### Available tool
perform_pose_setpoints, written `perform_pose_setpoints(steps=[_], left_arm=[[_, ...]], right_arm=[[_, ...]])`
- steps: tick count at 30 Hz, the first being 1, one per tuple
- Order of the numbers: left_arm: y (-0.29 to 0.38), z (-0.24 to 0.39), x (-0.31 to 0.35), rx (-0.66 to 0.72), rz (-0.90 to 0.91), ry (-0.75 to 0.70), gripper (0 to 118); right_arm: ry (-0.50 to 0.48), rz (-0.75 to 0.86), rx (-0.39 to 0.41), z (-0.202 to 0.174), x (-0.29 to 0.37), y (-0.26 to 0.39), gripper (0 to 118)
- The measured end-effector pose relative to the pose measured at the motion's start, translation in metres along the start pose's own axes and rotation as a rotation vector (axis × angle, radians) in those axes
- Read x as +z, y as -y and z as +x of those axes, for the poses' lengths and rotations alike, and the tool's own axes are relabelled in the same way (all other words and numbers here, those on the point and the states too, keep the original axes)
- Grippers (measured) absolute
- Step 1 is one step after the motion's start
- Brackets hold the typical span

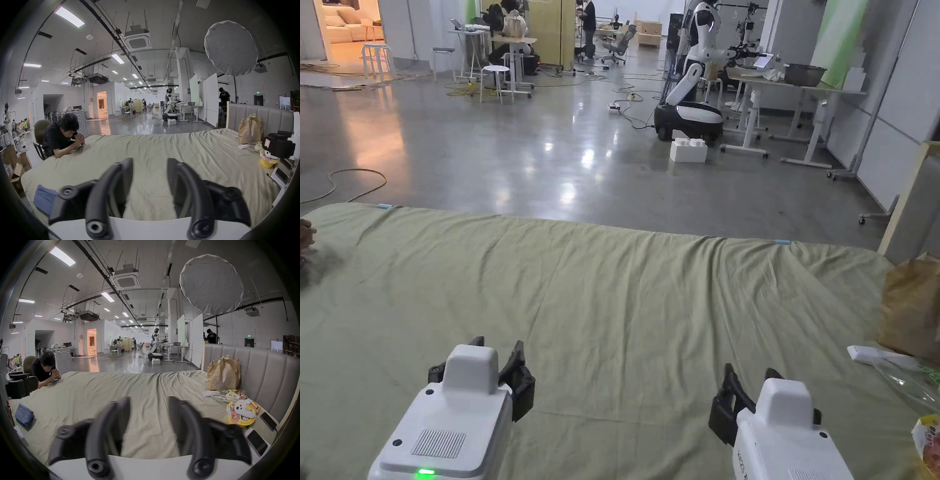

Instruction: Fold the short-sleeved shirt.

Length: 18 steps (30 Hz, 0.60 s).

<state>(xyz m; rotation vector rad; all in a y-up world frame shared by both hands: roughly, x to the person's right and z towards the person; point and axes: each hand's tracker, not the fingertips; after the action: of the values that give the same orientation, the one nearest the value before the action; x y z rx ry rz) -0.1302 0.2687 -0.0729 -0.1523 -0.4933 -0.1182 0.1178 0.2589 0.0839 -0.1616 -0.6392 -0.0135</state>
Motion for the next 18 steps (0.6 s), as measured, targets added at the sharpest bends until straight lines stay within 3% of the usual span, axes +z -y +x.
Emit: perform_pose_setpoints(steps=[1,6,9,13,16,18], left_arm=[[0.002,0.001,0.0,0.004,-0.001,-0.002,64],[0.004,-0.001,0.0,0.03,-0.003,-0.023,72],[0.004,-0.006,-0.003,0.053,-0.011,-0.015,84],[0.0,-0.011,-0.002,0.096,0.002,-0.037,92],[-0.002,-0.014,-0.005,0.089,-0.001,-0.056,97],[-0.003,-0.016,-0.005,0.072,0.007,-0.053,97]], right_arm=[[0.019,-0.005,-0.003,0.0,0.0,0.002,80],[0.029,0.003,-0.015,0.006,-0.002,0.006,92],[0.027,-0.011,-0.015,0.007,-0.005,0.006,107],[0.016,-0.003,-0.039,0.009,-0.006,0.001,109],[-0.094,0.035,-0.086,0.015,-0.009,-0.004,114],[-0.113,0.041,-0.067,0.017,-0.011,-0.011,117]])
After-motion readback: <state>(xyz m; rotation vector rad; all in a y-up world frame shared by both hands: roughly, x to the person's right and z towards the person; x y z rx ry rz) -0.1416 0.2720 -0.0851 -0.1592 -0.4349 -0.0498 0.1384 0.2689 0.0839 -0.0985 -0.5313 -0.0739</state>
